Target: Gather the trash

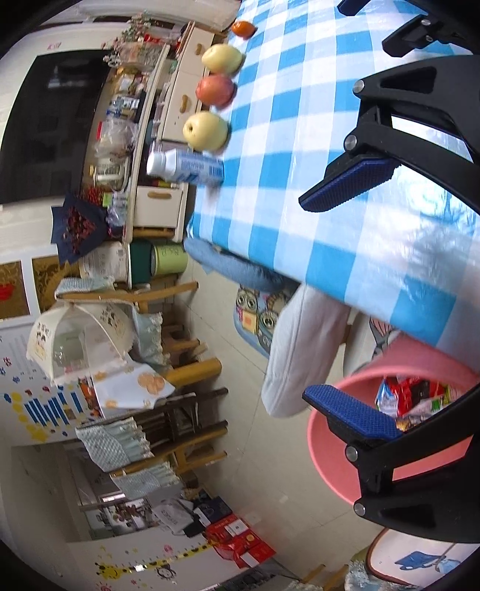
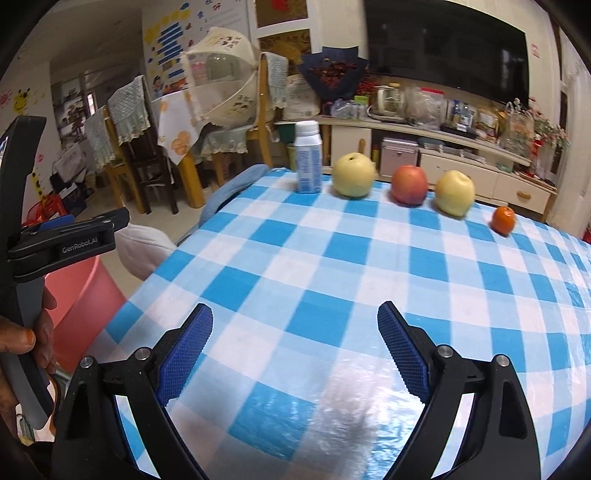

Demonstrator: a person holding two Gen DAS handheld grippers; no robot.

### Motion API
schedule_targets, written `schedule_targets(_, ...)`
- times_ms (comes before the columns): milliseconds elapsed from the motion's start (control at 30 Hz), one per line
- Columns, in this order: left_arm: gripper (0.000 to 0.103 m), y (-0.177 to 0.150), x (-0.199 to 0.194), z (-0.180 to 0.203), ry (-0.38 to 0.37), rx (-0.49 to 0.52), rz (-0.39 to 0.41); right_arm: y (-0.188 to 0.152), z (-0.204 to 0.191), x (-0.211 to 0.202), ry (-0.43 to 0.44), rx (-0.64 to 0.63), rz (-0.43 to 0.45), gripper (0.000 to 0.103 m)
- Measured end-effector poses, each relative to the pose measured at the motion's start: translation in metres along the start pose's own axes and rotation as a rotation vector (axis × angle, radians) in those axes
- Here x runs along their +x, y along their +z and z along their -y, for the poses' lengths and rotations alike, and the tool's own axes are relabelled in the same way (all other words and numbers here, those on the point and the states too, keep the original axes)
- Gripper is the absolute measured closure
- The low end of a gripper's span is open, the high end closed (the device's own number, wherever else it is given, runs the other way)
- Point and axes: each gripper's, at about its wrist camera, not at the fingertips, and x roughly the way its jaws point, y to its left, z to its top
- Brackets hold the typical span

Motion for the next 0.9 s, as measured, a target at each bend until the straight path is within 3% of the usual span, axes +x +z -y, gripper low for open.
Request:
schedule_targets(533, 0.004, -0.001, -0.003, 0.078, -0.102, 0.127, 0.006, -0.012, 0.067, -0.012, -0.091, 0.054, 0.021, 0.013)
schedule_targets(900, 0.004, 0.000, -0.010, 0.119, -0.180, 0.148, 0.031, -0.014, 0.118, -0.026, -0.162, 0.106, 0.041, 0.013)
